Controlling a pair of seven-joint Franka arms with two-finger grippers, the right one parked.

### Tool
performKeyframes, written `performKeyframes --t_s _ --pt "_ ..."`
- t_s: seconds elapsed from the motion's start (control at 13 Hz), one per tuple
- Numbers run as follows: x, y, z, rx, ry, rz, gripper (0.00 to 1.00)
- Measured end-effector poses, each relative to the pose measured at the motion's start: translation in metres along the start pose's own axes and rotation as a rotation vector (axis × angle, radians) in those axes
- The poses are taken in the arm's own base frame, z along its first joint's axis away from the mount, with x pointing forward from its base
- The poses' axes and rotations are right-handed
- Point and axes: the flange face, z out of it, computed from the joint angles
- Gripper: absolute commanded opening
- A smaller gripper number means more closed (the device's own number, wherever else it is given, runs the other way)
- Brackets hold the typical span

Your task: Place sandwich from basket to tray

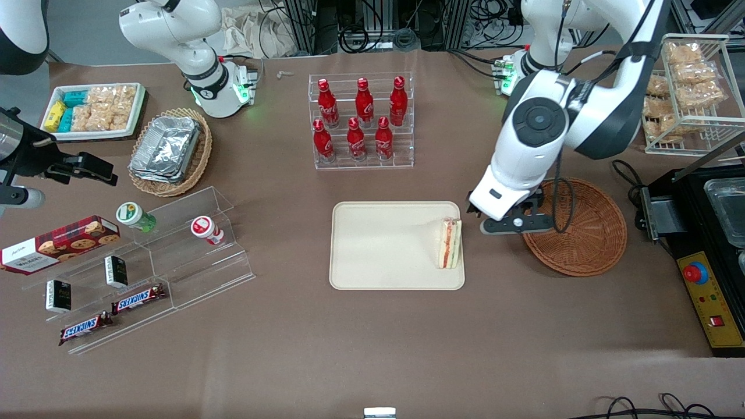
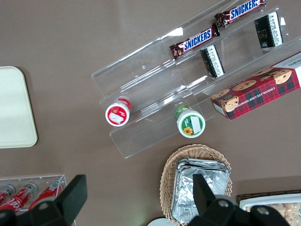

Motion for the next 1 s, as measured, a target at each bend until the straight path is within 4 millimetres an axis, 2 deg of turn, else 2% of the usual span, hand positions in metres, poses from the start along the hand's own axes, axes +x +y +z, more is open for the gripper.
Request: performKeyframes --t_s 0.15,0.38,0.62,0.77,0.85,1.0 --pt "0.0 -0.028 -0.026 -0.034 -0.005 -0.008 1.0" --pt "-0.004 -0.087 -0.064 -0.038 -0.021 0.043 1.0" --pt "0.001 -0.158 -0.084 -0.078 -0.017 0.014 1.0" --pt "0.004 -0.196 -0.092 -0.112 -0.003 -0.005 1.0" --pt "0.002 -0.208 -0.098 -0.13 0.006 -0.014 1.0" --pt "-0.004 -0.214 -0.109 -0.137 0.018 -0.021 1.0"
